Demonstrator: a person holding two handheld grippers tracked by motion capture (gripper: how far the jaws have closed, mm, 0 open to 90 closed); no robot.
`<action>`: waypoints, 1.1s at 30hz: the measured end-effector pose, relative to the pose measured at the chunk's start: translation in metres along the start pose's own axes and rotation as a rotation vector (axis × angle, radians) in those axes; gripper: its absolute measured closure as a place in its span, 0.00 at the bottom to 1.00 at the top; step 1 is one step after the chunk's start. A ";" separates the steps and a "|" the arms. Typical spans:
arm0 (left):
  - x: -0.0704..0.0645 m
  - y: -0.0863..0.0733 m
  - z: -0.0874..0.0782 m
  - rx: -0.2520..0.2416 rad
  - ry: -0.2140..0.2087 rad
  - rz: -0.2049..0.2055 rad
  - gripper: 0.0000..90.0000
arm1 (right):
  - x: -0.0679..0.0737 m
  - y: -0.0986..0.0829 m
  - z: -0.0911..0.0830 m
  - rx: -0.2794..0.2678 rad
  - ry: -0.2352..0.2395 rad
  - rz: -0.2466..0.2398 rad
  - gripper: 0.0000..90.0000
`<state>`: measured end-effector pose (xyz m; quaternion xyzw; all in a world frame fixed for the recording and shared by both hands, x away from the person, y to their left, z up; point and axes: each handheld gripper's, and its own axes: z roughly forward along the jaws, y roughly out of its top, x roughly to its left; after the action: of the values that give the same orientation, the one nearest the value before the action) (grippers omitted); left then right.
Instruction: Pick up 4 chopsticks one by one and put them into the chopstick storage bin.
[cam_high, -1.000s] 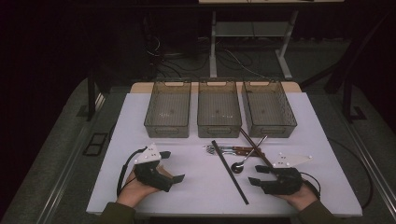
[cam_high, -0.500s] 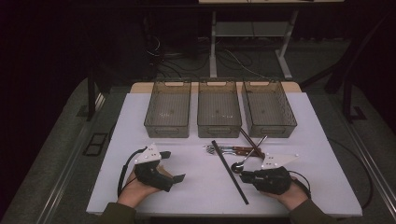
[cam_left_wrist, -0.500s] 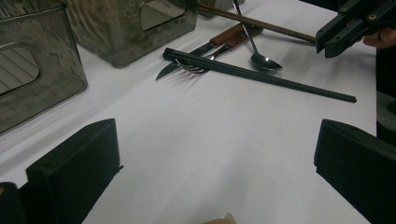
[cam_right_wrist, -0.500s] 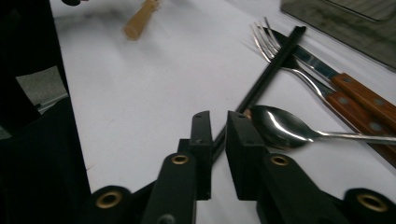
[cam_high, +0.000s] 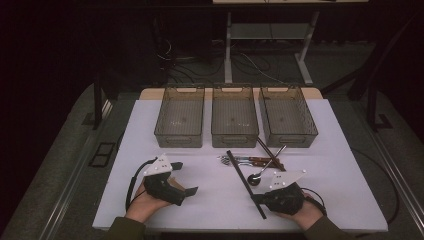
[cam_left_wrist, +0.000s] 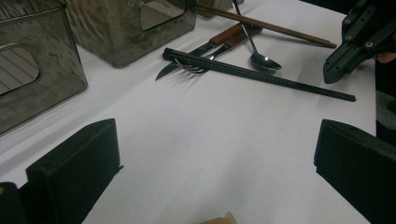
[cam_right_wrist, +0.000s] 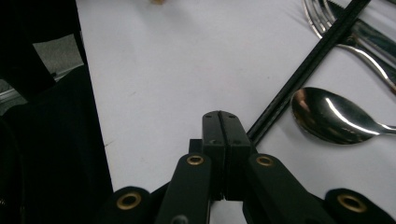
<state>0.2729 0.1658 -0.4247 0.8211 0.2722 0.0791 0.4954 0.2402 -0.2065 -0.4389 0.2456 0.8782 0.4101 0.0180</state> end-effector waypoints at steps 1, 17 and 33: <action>0.000 0.000 0.000 -0.001 -0.001 0.000 0.00 | 0.001 0.000 0.002 0.005 0.006 -0.003 0.99; 0.000 0.000 0.000 -0.001 -0.001 -0.002 0.00 | 0.007 -0.001 0.011 0.068 0.014 -0.038 0.99; 0.000 0.000 0.000 -0.001 -0.001 -0.004 0.00 | 0.009 -0.002 0.013 0.104 0.018 -0.046 0.99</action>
<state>0.2730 0.1664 -0.4247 0.8204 0.2734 0.0777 0.4961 0.2346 -0.1945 -0.4476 0.2222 0.9038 0.3657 0.0068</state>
